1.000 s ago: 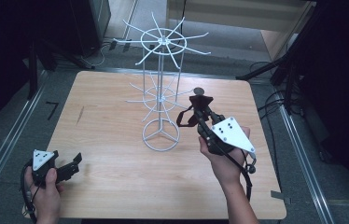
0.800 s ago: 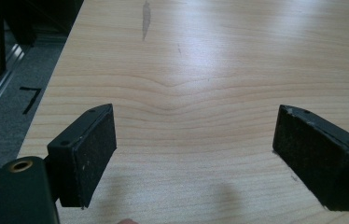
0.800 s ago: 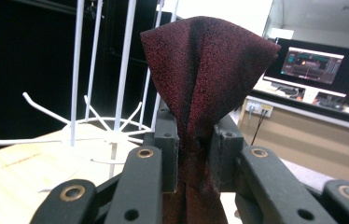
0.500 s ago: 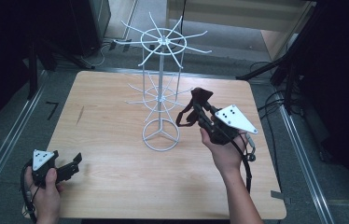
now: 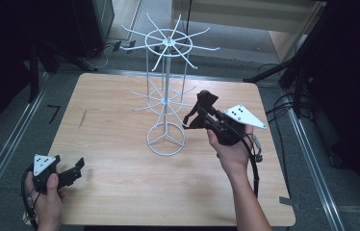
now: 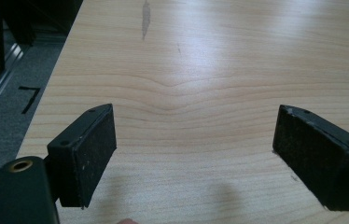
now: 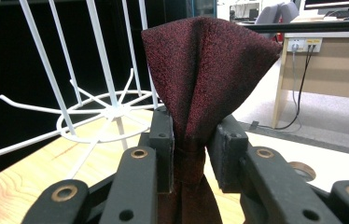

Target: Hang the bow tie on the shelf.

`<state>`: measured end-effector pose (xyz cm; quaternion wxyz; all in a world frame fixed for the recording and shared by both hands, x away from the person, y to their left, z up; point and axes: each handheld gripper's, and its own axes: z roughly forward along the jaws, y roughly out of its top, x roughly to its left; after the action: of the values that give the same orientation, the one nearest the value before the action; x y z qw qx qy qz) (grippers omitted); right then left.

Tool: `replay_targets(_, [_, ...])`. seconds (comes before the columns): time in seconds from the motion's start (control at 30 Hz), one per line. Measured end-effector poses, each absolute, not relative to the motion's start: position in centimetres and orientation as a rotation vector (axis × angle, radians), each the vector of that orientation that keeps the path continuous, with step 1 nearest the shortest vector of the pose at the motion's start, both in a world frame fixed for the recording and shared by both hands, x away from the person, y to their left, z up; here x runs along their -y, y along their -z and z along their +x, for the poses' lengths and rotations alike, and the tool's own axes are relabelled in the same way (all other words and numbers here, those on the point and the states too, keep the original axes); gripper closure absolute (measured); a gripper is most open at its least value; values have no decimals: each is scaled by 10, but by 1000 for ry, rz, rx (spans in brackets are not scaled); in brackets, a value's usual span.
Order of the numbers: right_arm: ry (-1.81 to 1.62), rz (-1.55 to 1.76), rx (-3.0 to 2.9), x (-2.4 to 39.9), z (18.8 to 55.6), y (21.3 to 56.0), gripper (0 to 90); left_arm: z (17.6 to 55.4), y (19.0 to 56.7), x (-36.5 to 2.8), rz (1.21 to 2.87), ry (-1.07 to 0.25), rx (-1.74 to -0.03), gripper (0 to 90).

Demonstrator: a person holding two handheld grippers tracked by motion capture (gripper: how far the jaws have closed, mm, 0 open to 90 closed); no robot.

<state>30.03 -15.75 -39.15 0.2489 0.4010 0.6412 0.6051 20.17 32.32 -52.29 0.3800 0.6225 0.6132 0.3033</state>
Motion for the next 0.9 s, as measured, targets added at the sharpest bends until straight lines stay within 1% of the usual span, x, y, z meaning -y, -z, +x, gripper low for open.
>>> replay_targets(0.5, [-1629,1103,-1792,161,298,408,734,202,523,-323,1588,-773,-1566,141])
replay_targets(0.9, [-1524,1045,-1865,155,295,430,735,201,523,-323,1587,-776,-1565,141])
